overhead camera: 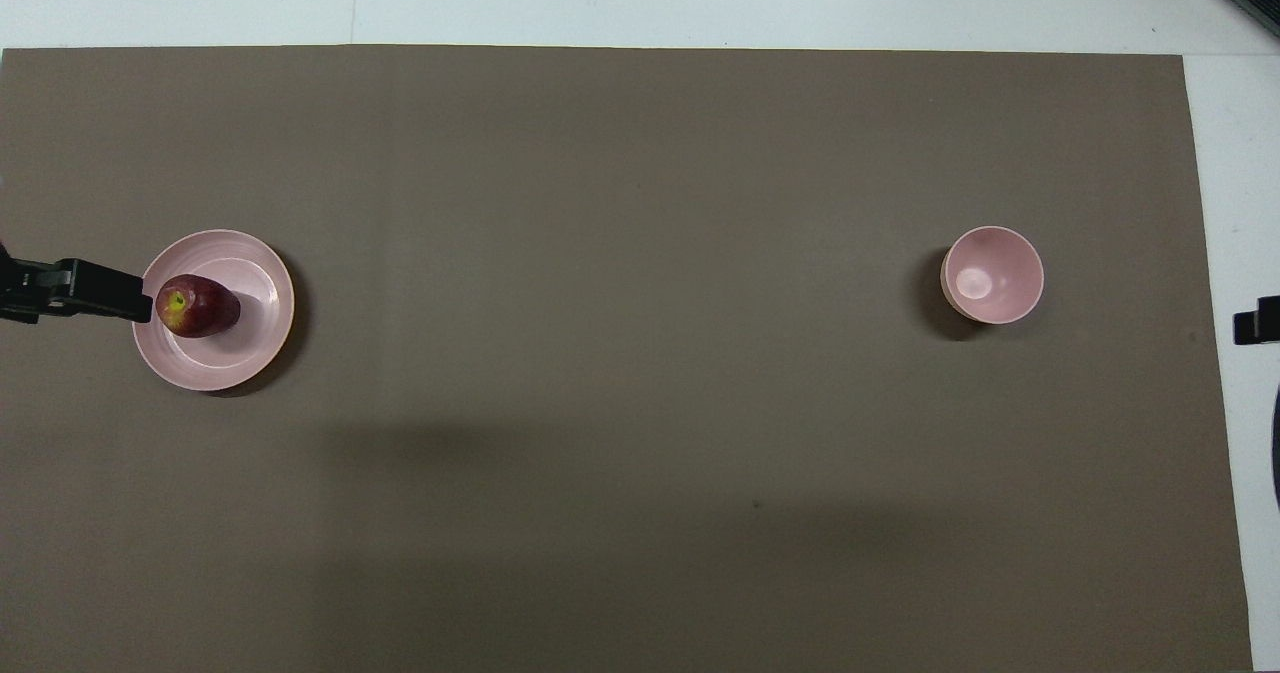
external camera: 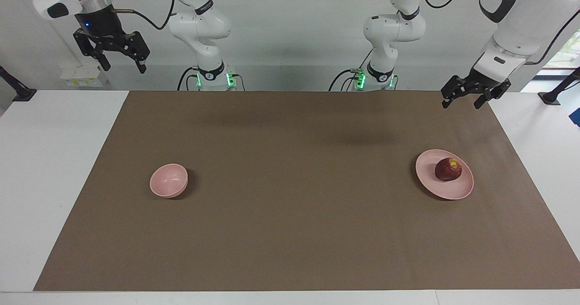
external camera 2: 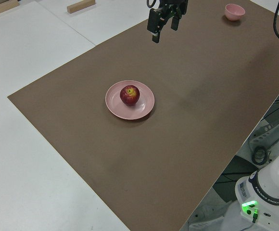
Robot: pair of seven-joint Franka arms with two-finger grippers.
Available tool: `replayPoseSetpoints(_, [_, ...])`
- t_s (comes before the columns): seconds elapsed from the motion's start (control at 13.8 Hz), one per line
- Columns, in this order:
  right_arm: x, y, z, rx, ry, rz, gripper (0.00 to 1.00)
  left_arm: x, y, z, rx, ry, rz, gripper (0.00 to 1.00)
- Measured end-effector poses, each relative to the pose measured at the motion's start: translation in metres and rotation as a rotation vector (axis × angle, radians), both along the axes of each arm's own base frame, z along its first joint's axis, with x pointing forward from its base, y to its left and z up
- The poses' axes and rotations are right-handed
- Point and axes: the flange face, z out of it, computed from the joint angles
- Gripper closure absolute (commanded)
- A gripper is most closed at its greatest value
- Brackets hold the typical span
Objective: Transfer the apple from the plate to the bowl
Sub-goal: 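Move the left gripper over the red apple on the pink plate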
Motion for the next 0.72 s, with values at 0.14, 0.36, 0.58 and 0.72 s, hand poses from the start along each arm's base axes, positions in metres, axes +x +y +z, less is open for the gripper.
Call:
replayPoseSetpoints(0.14, [0.000,0.000,0.000,0.000,0.000,0.000,0.00,0.002,0.007,-0.025,0.000,-0.002,0.013,0.00])
replayPoseSetpoints(0.36, [0.000,0.000,0.000,0.000,0.000,0.000,0.00,0.004,0.028,-0.053,0.000,-0.016,0.025,0.00])
replayPoseSetpoints(0.58, [0.000,0.000,0.000,0.000,0.000,0.000,0.00,0.007,0.046,-0.082,0.001,-0.038,-0.009,0.00])
replayPoseSetpoints(0.72, [0.000,0.000,0.000,0.000,0.000,0.000,0.00,0.010,0.054,-0.100,0.001,-0.034,-0.045,0.00])
